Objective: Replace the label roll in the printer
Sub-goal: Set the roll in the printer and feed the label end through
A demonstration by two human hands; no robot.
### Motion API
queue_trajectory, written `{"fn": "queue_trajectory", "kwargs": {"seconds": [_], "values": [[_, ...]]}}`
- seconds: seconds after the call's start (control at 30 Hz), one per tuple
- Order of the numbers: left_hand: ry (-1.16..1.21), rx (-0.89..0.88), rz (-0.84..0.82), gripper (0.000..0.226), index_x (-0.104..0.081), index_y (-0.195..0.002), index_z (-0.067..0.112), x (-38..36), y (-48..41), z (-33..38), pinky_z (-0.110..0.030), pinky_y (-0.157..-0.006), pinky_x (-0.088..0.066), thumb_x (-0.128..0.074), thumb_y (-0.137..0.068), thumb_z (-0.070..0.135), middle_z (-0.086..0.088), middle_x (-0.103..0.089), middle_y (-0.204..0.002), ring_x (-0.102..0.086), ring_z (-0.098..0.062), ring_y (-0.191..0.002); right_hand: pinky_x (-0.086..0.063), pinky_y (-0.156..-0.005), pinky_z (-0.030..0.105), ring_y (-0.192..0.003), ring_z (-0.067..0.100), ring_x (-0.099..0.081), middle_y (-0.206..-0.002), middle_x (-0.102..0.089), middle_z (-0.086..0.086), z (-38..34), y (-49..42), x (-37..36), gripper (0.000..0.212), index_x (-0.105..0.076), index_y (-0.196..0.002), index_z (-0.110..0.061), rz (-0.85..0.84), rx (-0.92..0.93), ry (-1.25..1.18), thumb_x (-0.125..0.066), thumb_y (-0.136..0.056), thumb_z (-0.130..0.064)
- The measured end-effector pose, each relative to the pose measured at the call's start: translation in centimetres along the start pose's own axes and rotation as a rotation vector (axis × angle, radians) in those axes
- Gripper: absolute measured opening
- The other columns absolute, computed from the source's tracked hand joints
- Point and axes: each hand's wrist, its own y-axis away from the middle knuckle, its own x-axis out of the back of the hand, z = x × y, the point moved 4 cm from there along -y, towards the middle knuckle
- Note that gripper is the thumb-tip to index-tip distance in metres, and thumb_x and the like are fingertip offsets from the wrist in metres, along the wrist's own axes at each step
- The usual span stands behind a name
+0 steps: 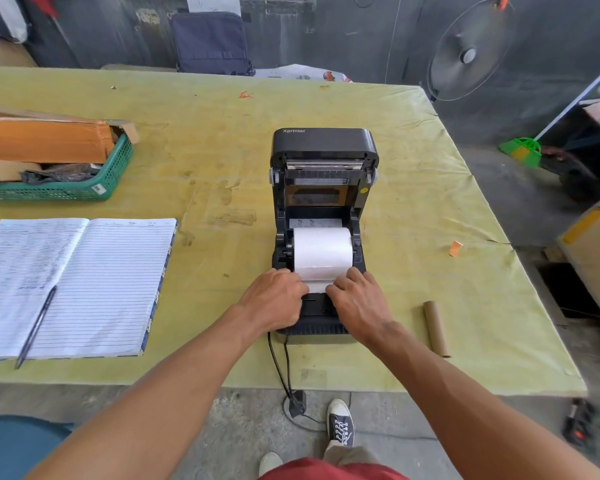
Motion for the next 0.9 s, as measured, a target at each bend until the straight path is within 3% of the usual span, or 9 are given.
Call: {"fn": "queue_trajectory", "kwargs": {"seconds": [0.17,0.27,0.37,0.43,0.53,0.8,0.9], "values": [[0.018,0.059,0.054,0.026,-0.071,-0.091,0.013,-0.2,0.4,1.2,-0.039,-0.078,-0.048,-0.046,-0.096,0.019,-0.004,-0.062,-0.091,-0.051,-0.022,-0.085,-0.046,-0.059,0.037,-0.07,0.031,-0.059,-0.064,-0.065,0.008,-0.5,0.9,1.0,0.017,-0.067,-0.068,-0.006,0.093,-0.004,-0.02,-0.08,-0.063,0.004],[0.07,0.061,0.067,0.029,-0.072,-0.092,0.009,-0.6,0.9,1.7,-0.039,-0.079,-0.048,-0.046,-0.099,0.021,-0.007,-0.062,-0.09,-0.051,-0.022,-0.084,-0.044,-0.064,0.038,-0.077,0.031,-0.058,-0.072,-0.068,0.009,-0.4,1.4,0.5,0.012,-0.069,-0.076,-0.005,0.115,-0.018,-0.037,-0.074,-0.07,0.005],[0.086,0.081,0.132,0.023,-0.07,-0.087,0.006,-0.4,1.3,2.0,-0.039,-0.07,-0.049,-0.052,-0.097,0.015,-0.008,-0.061,-0.082,-0.054,-0.025,-0.085,-0.039,-0.069,0.039,-0.085,0.03,-0.054,-0.081,-0.069,0.007,-0.1,1.8,-0.1,0.012,-0.069,-0.085,-0.006,0.122,-0.023,-0.039,-0.066,-0.078,0.003],[0.066,0.078,0.157,0.019,-0.068,-0.085,0.007,-0.3,1.3,2.4,-0.034,-0.063,-0.041,-0.054,-0.096,0.011,-0.007,-0.06,-0.08,-0.053,-0.025,-0.087,-0.038,-0.075,0.037,-0.092,0.028,-0.052,-0.089,-0.069,0.004,0.2,1.9,-0.3,0.016,-0.07,-0.094,-0.009,0.089,-0.009,-0.024,-0.06,-0.083,-0.001],[0.026,0.06,0.167,0.02,-0.072,-0.093,0.009,-0.4,1.3,3.0,-0.03,-0.067,-0.035,-0.051,-0.095,0.009,-0.004,-0.064,-0.082,-0.052,-0.022,-0.087,-0.039,-0.077,0.037,-0.095,0.027,-0.05,-0.095,-0.071,0.003,0.4,2.1,-0.4,0.022,-0.07,-0.102,-0.011,0.076,0.004,-0.032,-0.058,-0.086,-0.002],[0.024,0.087,0.21,0.019,-0.071,-0.093,0.011,-1.2,2.4,3.4,-0.036,-0.08,-0.039,-0.052,-0.096,0.014,-0.004,-0.066,-0.089,-0.053,-0.024,-0.094,-0.042,-0.07,0.037,-0.079,0.023,-0.041,-0.081,-0.07,0.004,0.4,2.8,-0.2,0.022,-0.073,-0.088,-0.011,0.081,-0.007,-0.188,-0.059,-0.081,0.005],[-0.026,0.046,0.207,0.018,-0.071,-0.089,0.009,-1.4,3.0,3.9,-0.036,-0.083,-0.041,-0.055,-0.09,0.001,-0.005,-0.066,-0.083,-0.055,-0.024,-0.086,-0.037,-0.068,0.033,-0.077,0.026,-0.044,-0.081,-0.071,0.006,0.6,3.6,-0.4,0.029,-0.075,-0.091,-0.009,0.125,-0.003,-0.244,-0.056,-0.08,0.011]]}}
